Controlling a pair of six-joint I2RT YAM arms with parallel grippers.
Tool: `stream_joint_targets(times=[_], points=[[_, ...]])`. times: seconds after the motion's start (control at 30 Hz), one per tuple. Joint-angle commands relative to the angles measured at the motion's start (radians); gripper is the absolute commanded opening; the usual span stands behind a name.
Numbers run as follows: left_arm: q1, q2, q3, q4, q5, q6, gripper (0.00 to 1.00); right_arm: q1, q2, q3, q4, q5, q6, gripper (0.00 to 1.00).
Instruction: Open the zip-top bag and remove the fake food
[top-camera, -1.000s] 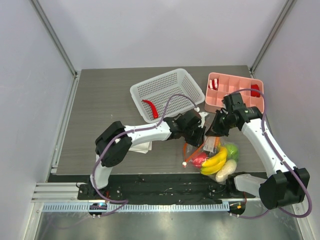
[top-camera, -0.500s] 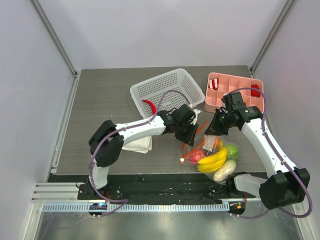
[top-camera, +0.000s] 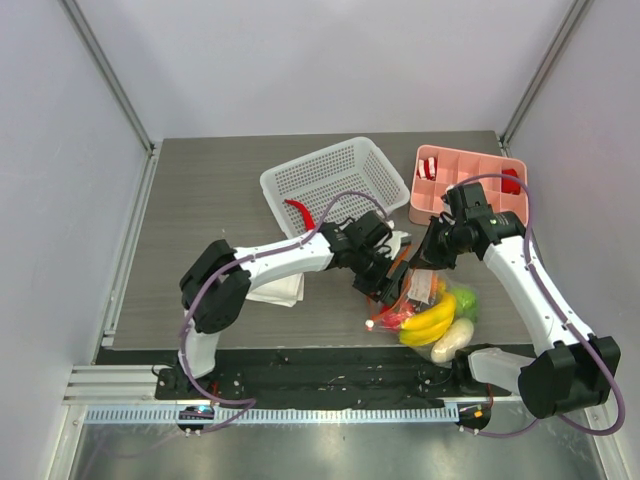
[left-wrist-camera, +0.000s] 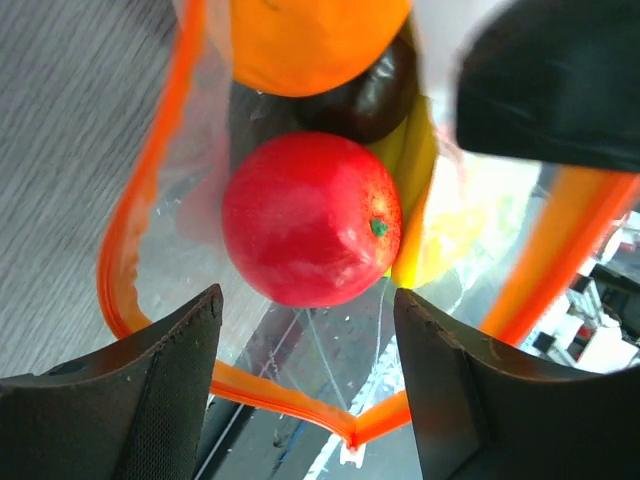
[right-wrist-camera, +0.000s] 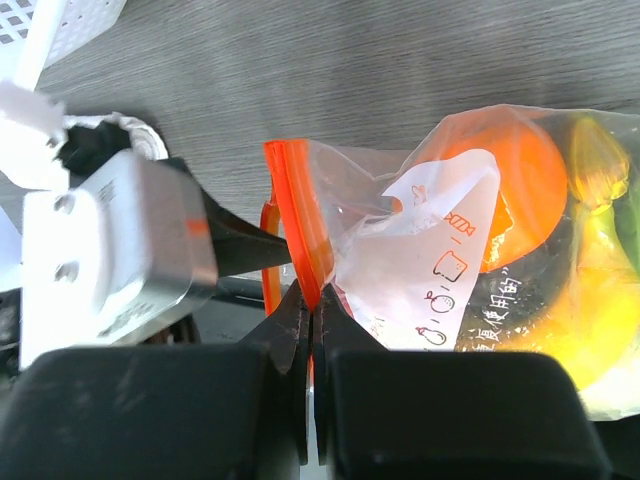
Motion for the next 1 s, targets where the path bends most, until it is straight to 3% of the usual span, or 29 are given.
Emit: stream_joint_targets(times=[0.0, 0.23, 0.47, 0.53, 0.63, 0.77, 0.87, 0.97], points=[[-0.004, 0.02, -0.011, 0.059, 0.053, -0.041, 0.68, 0.004, 0.005, 0.044, 0.034, -0.013, -0.012, 0.01], [-0.005, 0.064, -0.029, 0.172, 0.03, -0.156, 0.62, 0.004, -0.004, 0.026, 0.035, -0.015, -0.005, 0.01], [-0.031, 0.086, -0.061, 0.189, 0.082, -0.167, 0.7, 0.004, -0.005, 0.0, 0.044, -0.019, 0.003, 0.01], [-0.033, 0.09, -0.075, 0.202, 0.125, -0.164, 0.8, 0.005, -0.004, -0.003, 0.044, -0.018, 0.0, 0.01], [-0.033, 0.103, -0.081, 0.179, 0.131, -0.153, 0.86, 0.004, -0.007, -0.013, 0.047, -0.015, -0.002, 0.01], [-0.046, 0.115, -0.092, 0.194, 0.094, -0.148, 0.86, 0.004, -0.005, -0.02, 0.054, -0.016, -0.002, 0.01], [-0.054, 0.144, -0.083, 0.211, 0.05, -0.161, 0.81, 0.004, -0.007, -0.026, 0.055, -0.013, 0.002, 0.01], [-0.054, 0.155, -0.073, 0.209, -0.034, -0.165, 0.67, 0.004, -0.009, -0.025, 0.055, -0.015, 0.0, 0.01]])
